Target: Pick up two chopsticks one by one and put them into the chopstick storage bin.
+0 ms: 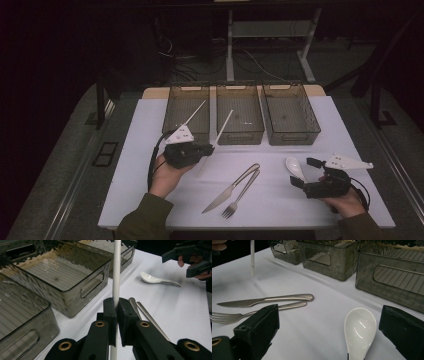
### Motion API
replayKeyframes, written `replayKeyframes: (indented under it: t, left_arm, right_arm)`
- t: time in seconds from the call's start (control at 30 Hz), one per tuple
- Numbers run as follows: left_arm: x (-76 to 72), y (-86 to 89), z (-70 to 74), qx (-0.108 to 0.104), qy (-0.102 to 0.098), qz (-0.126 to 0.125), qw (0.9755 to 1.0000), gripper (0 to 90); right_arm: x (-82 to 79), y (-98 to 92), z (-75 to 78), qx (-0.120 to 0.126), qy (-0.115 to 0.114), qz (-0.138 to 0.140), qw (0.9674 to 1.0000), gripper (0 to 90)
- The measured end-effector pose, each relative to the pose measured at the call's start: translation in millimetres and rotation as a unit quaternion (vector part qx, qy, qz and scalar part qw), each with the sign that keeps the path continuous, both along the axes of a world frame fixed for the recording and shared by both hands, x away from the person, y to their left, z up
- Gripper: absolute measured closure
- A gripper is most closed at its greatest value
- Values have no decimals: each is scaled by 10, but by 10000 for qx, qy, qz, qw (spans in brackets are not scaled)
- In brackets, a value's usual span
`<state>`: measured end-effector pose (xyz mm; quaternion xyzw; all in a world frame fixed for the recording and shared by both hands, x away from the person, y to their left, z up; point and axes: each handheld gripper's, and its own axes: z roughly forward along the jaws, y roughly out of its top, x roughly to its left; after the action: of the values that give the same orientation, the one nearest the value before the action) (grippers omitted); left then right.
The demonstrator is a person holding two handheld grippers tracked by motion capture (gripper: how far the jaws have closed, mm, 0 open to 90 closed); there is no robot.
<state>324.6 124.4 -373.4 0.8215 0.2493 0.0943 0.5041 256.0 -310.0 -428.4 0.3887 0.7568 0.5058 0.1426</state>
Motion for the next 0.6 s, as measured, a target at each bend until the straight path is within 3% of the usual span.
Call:
replayKeyframes:
  t: [0.33, 0.6]
  left_arm:
    - [52, 171, 115, -58, -6, 167, 9998, 847]
    - [215, 222, 290, 5, -46, 265, 9996, 847]
  right_arm:
    - [6, 2, -5, 0, 13, 8, 10000, 33]
    - [14, -1, -9, 1, 31, -35, 10000, 32]
